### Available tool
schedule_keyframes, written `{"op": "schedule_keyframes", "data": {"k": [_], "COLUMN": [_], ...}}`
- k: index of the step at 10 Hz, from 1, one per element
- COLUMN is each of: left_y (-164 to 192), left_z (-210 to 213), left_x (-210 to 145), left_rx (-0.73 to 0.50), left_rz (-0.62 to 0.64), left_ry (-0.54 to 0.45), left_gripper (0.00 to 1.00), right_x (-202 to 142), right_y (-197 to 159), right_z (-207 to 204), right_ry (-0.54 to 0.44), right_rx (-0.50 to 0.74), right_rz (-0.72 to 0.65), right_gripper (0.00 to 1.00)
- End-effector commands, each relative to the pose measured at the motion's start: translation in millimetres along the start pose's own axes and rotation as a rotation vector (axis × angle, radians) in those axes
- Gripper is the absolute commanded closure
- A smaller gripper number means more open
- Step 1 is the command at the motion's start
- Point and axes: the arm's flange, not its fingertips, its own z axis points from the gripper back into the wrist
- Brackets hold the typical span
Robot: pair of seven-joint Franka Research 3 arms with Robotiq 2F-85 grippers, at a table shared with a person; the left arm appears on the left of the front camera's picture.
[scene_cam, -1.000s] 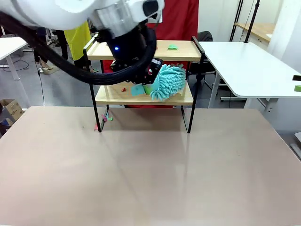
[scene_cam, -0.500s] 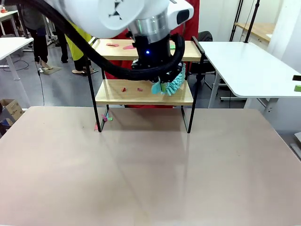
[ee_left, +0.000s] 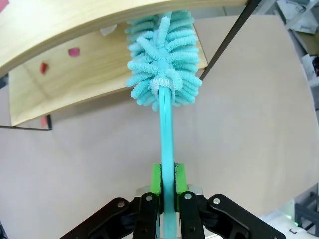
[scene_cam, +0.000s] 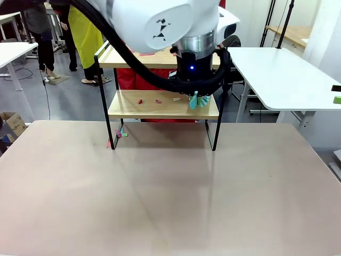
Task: Clean the shelf.
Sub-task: Clean the specific section of the Shelf indicated by the human with the Duster.
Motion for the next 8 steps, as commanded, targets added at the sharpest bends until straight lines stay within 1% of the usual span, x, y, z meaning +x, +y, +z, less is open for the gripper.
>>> {"op": "schedule_keyframes", "data": {"k": [1,4,6,8], "left_y": [-15.1,-28.2,-33.7,-31.8], "left_z": [-4.6,-24.5,-38.8,-44.9], "left_x": [9.5,2.8,-1.9,-4.2], "left_rx": [-0.006,0.032,0.039,0.058], "left_rz": [0.033,0.04,0.021,0.038], "left_ry": [-0.008,0.032,0.07,0.069], "left_gripper": [0.87,0.87,0.87,0.87], "right_x": [4.2,4.2,4.2,4.2], "right_y": [1.0,1.0,1.0,1.0], "right_z": [-1.5,-1.5,-1.5,-1.5], "right_ry": [0.001,0.001,0.001,0.001], "right_rx": [0.002,0.002,0.002,0.002], "right_rz": [0.008,0.008,0.008,0.008], "right_gripper": [0.0,0.0,0.0,0.0]}}
